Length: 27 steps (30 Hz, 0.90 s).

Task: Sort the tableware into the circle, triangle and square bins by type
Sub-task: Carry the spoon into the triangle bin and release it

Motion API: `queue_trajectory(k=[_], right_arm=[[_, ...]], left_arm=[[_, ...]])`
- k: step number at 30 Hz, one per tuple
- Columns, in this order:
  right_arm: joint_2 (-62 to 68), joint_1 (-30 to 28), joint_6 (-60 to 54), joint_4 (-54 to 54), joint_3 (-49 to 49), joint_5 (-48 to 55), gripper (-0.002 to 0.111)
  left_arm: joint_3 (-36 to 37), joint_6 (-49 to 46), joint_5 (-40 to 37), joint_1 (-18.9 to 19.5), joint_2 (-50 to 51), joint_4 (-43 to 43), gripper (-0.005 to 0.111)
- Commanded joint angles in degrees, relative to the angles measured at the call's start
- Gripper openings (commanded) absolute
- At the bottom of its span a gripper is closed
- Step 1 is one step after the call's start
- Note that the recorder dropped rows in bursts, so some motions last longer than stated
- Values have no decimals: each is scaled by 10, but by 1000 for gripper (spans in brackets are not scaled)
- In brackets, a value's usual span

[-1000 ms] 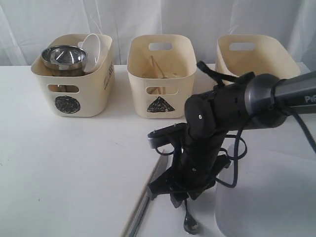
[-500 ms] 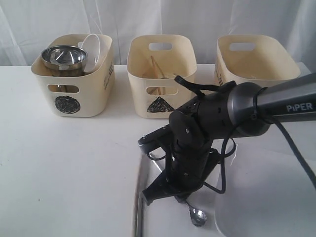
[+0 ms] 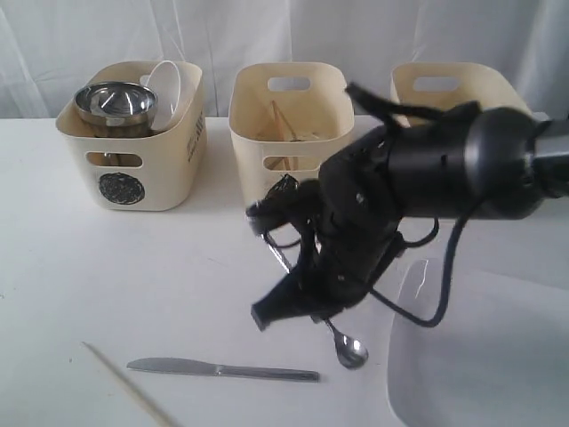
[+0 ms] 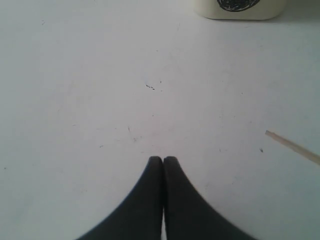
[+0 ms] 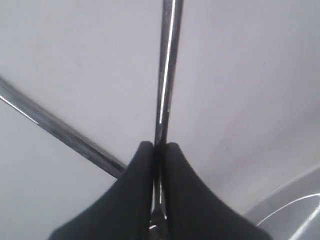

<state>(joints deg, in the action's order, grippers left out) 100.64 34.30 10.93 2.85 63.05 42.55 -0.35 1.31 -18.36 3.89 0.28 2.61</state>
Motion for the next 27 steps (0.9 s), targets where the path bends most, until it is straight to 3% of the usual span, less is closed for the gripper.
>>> queue_trajectory(k=[1,8,12,21,24,27], right_arm=[[-66,-1,-4,6,36,-55,0],[-83,-10,-2,75,68,-340,0],[-51,-46,-2,72,71,-500,0],[80,-135,-64,-120,78,-796,0],[134,-138,-82,-120,129,-791,0],[198,-140,-186,-120,212,-717,0]], left_arm=[[3,0,-2,0,-3,4,0],[3,0,-2,0,-3,4,0],[3,0,-2,0,-3,4,0],[3,0,-2,0,-3,4,0],[3,0,-2,0,-3,4,0],[3,0,-2,0,-3,4,0]])
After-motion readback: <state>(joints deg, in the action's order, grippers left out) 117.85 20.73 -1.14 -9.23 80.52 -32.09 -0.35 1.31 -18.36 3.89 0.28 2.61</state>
